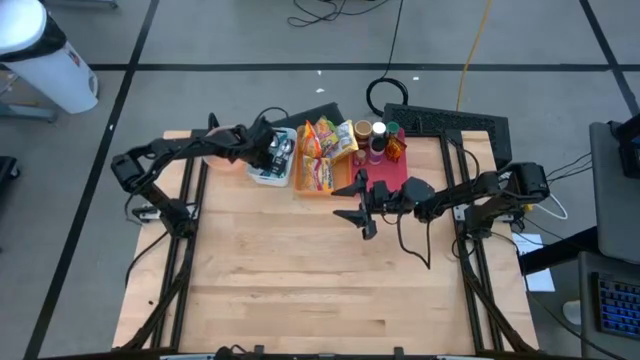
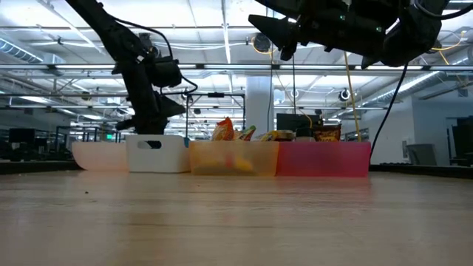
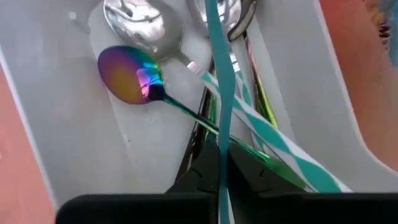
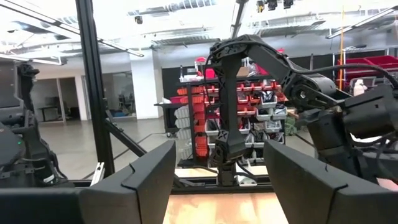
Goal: Pick & Place Food Item
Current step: Put the blue baby spoon into the white bin
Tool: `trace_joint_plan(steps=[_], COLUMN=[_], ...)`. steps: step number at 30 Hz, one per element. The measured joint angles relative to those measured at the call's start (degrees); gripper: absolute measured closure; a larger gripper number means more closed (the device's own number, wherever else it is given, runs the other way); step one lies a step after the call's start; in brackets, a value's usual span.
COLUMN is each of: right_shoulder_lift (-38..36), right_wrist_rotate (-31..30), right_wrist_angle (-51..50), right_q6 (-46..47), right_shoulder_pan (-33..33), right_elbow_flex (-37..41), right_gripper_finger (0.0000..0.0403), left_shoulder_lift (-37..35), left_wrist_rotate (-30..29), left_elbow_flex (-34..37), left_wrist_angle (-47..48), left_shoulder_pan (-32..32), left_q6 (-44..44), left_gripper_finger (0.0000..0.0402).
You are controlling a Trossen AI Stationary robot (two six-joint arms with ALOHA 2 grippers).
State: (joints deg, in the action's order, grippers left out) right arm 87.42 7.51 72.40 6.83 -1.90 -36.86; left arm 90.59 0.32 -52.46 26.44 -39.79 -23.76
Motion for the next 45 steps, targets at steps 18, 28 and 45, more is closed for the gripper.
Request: trace_joint_plan(steps=[18,28,45], right_shoulder_lift=[0.0,0.0,0.0], right_wrist_rotate=[0.0,0.0,0.0], right_wrist_angle=[-1.1,-2.4,-2.4], right_q6=[0.0,0.0,0.0], right_shoulder_pan=[0.0,0.0,0.0], right_elbow_flex=[0.0,0.0,0.0], right_gripper_finger=[0.0165,0.0165,0.0165], left_shoulder_lift=[12.1,15.3,15.2], left_wrist_rotate=[-3.0,-4.0,-3.3], left_elbow_flex=[-18.7,-21.9,-21.8], left_wrist_angle=[17.3,20.3,21.3], left_shoulder_pan=[2.3,2.4,2.4], left_q6=[2.9,3.2,3.0], left_gripper_finger=[0.0386,0.0392,0.0367])
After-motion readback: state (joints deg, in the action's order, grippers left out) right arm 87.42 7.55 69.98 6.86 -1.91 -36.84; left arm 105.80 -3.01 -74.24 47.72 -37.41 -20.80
